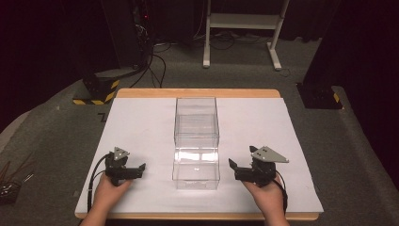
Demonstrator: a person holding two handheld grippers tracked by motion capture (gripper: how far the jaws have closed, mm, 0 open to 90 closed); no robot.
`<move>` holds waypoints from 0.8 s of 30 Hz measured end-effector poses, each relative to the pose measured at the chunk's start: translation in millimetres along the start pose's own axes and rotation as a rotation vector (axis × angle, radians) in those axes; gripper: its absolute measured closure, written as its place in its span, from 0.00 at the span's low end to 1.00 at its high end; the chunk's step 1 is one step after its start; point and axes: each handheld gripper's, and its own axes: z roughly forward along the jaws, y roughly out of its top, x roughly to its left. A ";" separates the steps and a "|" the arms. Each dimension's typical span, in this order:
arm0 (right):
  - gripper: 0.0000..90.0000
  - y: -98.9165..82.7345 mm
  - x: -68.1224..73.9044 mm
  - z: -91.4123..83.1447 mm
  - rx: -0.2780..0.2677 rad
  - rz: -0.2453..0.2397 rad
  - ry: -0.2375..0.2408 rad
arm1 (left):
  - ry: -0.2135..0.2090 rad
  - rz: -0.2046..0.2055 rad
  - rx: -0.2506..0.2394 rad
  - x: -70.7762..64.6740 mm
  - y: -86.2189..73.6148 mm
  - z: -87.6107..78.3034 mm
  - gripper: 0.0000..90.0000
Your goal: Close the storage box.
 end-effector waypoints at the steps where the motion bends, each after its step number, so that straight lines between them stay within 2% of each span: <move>1: 0.10 0.1 0.7 -0.1 -0.005 0.001 0.005 | 0.000 0.000 0.000 0.0 0.0 0.0 0.03; 24: 0.10 0.9 15.4 -1.1 -0.020 -0.013 0.069 | -0.001 0.001 0.000 0.2 0.0 0.0 0.03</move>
